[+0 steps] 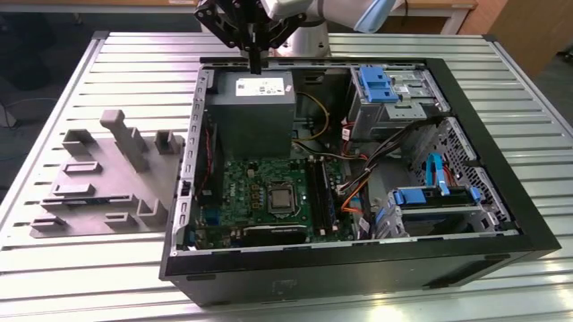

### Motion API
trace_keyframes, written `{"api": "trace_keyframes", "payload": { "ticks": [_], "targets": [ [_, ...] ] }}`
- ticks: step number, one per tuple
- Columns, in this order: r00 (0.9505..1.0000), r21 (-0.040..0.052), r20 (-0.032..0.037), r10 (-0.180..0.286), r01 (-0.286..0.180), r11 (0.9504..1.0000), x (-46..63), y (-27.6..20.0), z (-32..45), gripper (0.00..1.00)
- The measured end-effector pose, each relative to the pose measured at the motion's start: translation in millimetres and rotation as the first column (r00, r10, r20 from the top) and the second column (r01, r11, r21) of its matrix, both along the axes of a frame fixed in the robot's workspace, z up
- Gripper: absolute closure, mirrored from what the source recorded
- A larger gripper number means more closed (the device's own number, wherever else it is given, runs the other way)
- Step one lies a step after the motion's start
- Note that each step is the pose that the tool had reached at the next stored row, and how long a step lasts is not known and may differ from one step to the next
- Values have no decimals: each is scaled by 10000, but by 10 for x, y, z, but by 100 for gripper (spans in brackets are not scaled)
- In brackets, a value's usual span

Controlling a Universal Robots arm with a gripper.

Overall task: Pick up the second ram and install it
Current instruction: 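Reach for the second ram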

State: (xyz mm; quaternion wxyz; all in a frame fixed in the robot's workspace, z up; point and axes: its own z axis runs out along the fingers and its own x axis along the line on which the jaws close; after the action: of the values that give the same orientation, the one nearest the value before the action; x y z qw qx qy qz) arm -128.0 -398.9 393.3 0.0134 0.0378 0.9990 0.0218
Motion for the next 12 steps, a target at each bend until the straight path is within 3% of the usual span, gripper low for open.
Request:
{"api": "trace_keyframes", "payload": {
  "ticks": [12],
  "targets": [
    [10000,6,32,0,0,10000,-182,0,-2,89]
  ]
}}
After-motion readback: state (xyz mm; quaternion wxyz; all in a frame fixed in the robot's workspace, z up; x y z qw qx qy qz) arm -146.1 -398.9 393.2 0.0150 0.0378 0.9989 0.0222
